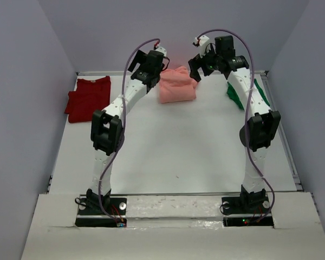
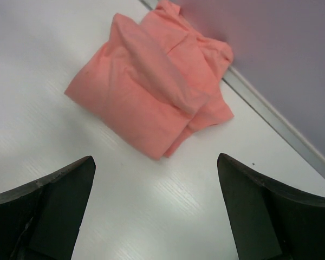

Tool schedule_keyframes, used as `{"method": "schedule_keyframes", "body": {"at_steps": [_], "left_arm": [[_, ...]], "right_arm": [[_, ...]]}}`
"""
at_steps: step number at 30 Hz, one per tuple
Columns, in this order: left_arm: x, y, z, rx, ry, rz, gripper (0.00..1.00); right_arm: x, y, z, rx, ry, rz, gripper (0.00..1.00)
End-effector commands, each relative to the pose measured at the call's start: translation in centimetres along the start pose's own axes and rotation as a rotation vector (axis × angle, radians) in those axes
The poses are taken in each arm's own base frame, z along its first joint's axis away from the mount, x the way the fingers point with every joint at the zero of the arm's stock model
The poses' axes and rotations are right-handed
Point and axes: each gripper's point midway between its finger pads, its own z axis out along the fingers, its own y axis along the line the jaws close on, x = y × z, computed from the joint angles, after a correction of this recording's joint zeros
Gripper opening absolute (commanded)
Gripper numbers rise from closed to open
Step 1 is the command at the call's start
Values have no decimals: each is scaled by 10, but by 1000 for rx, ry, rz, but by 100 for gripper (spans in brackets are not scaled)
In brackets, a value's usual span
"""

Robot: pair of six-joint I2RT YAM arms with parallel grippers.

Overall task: Fold and stack the t-shirts
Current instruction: Fold the long partially folded tshirt into a neat square, then smooth out wrinkles on the folded tshirt

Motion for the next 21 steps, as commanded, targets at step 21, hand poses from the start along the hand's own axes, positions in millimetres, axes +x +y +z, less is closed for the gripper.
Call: {"method": "schedule_keyframes", "body": {"at_steps": [21], "left_arm": [[89, 91, -45, 219, 127, -267, 99]], "right_arm": [[65, 47, 64, 257, 275, -747, 100]]}}
